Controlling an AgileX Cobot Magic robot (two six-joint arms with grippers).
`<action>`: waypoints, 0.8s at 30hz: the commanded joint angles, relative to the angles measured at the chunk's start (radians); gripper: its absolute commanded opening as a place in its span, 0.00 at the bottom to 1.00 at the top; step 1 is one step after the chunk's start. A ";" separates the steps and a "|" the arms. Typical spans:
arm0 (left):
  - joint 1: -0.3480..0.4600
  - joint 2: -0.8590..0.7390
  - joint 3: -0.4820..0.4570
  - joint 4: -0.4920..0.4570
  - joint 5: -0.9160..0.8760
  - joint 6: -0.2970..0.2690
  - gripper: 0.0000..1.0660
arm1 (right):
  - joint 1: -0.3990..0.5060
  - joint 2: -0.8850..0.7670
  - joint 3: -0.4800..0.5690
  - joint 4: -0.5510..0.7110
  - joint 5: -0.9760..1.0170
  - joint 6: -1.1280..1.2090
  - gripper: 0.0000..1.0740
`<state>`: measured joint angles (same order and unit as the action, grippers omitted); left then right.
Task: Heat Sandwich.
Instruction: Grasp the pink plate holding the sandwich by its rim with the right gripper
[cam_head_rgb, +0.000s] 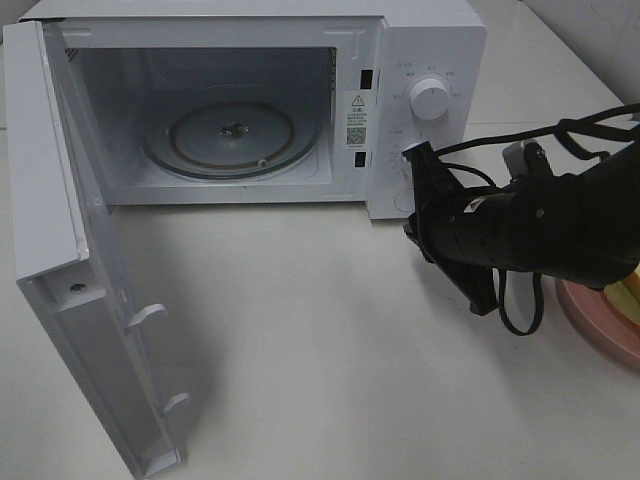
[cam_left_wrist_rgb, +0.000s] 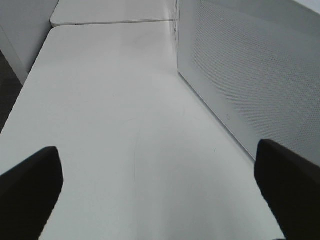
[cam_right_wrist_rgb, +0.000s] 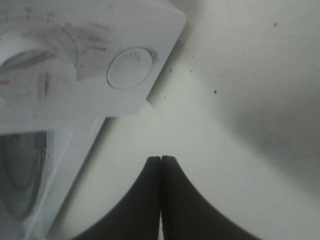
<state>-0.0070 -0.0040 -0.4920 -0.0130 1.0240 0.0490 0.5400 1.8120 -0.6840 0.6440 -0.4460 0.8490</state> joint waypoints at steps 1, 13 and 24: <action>-0.002 -0.028 0.001 0.000 0.003 -0.002 0.99 | -0.005 -0.041 0.003 -0.009 0.094 -0.131 0.02; -0.002 -0.028 0.001 0.000 0.003 -0.002 0.99 | -0.005 -0.177 0.003 -0.013 0.503 -0.657 0.04; -0.002 -0.028 0.001 0.000 0.003 -0.002 0.99 | -0.006 -0.290 -0.024 -0.180 0.853 -1.051 0.07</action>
<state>-0.0070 -0.0040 -0.4920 -0.0130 1.0240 0.0490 0.5390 1.5410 -0.6960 0.5060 0.3370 -0.1550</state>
